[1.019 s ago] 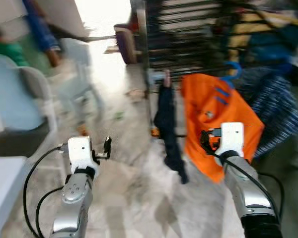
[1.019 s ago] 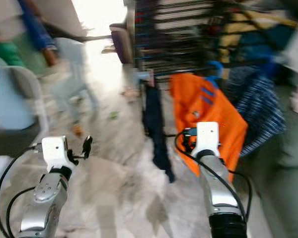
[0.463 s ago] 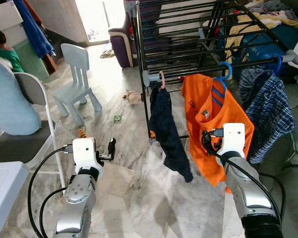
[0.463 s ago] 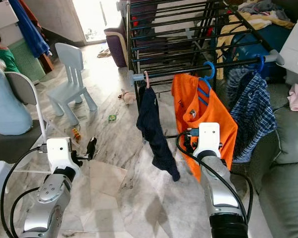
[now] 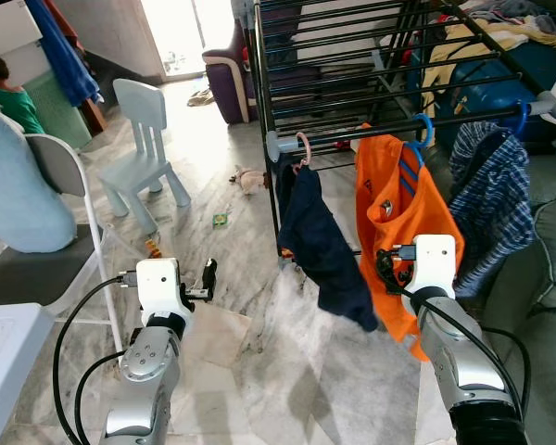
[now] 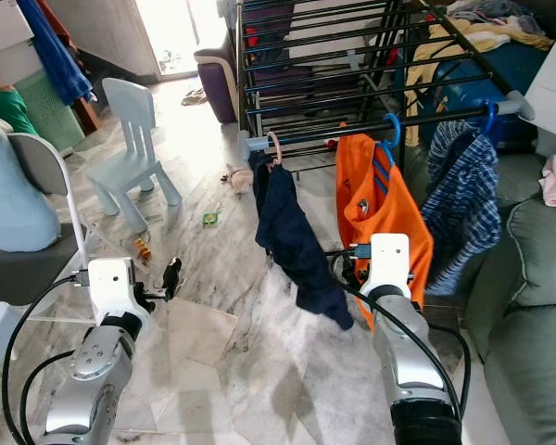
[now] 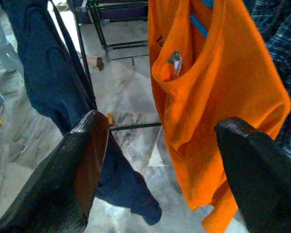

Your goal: Hang hanger

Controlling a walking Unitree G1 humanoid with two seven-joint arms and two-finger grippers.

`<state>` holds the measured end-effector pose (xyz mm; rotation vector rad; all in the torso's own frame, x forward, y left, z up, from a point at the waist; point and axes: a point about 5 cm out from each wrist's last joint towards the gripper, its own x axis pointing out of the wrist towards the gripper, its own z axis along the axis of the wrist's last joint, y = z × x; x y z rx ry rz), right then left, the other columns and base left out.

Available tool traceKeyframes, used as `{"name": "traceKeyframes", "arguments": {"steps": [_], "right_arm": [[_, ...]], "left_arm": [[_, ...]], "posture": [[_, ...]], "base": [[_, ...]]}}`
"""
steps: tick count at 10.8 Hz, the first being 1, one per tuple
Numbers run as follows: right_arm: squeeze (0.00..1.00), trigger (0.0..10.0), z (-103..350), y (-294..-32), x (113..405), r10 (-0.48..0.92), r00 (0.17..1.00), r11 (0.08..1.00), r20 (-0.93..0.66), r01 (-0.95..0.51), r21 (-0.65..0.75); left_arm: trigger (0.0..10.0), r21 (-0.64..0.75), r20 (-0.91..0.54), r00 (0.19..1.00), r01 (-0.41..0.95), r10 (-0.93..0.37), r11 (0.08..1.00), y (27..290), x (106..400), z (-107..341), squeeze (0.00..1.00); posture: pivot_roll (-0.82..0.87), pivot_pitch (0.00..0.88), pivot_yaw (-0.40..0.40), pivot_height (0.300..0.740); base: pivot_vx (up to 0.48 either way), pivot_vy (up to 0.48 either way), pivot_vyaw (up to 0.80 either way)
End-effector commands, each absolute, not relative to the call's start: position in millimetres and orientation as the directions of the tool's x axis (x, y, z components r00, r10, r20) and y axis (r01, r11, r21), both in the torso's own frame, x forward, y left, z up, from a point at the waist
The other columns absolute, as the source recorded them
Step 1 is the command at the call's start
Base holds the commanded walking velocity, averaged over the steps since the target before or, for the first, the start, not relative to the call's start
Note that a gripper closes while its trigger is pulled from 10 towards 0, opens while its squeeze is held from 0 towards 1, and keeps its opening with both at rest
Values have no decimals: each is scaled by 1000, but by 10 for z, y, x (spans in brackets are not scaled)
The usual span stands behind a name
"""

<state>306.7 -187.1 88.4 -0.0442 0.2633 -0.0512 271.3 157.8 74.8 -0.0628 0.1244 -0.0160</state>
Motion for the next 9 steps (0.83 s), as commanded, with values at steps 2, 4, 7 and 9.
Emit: {"name": "traceKeyframes", "arguments": {"steps": [2, 4, 7, 9], "right_arm": [[0, 10000, 927, -1780, 3125, -20, 971, 999, -240, 14, -30], [0, 10000, 937, -1761, 3135, -12, 972, 1000, -236, 6, -28], [0, 10000, 930, -1746, 3136, -8, 971, 1000, -239, 3, -20], [0, 10000, 921, -1742, 3129, -2, 969, 1000, -245, -2, -20]], "left_arm": [[10000, -48, -118, 993, 2, -8, 999, 1620, 2725, 758, 0], [10000, -47, -117, 993, 4, -10, 999, 1619, 2735, 767, 0], [10000, -50, -112, 994, 4, -9, 999, 1605, 2749, 775, 0], [10000, -55, -113, 994, 0, -6, 999, 1606, 2738, 766, 0]], "posture": [[-98, 0, 99, 740], [-99, 0, 101, 740], [-101, 0, 100, 740], [-101, 0, 96, 740]], "base": [[0, -264, 0], [0, -287, 0], [0, -316, 0], [0, -159, 0]]}}
